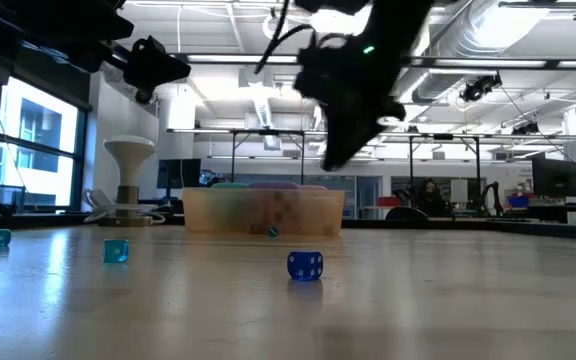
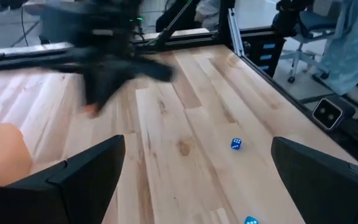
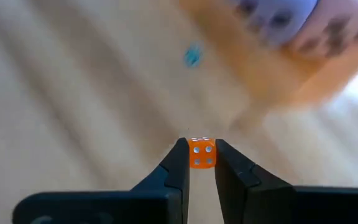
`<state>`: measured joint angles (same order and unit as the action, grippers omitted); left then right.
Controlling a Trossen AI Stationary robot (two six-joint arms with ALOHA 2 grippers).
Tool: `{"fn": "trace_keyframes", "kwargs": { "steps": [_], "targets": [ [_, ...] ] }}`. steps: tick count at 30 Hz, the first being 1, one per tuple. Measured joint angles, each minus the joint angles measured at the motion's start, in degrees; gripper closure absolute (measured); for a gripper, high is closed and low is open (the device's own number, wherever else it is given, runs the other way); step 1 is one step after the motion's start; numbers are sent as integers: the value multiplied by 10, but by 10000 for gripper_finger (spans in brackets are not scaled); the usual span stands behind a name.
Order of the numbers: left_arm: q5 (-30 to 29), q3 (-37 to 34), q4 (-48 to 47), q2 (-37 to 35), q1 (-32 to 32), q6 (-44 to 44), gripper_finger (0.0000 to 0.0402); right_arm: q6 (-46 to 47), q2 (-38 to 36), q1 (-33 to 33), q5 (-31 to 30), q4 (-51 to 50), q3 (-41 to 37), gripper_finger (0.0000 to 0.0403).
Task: Pick & Place Dice
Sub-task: Put the small orange die into the bin, then put the large red die into the bin
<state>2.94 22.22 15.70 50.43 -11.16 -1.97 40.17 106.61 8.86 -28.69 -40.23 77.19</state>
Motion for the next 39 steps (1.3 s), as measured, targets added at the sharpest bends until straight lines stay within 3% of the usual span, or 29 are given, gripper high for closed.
{"fn": "trace_keyframes", "kwargs": {
  "steps": [6,11,17,31,39],
  "targets": [
    [0,0,0,0,0,-30,6,-110,1,-103,1,71,2,360],
    [0,0,0,0,0,-11,6,-122,1,-163,8,80,2,357],
    [0,0,2,0,0,-25,6,-121,8,-206,21,86,-5,318],
    [0,0,2,0,0,22,6,-186,8,-193,16,145,-4,161],
    [-1,0,22,0,2,4,6,-239,-5,-193,-11,164,3,124]
  ]
}}
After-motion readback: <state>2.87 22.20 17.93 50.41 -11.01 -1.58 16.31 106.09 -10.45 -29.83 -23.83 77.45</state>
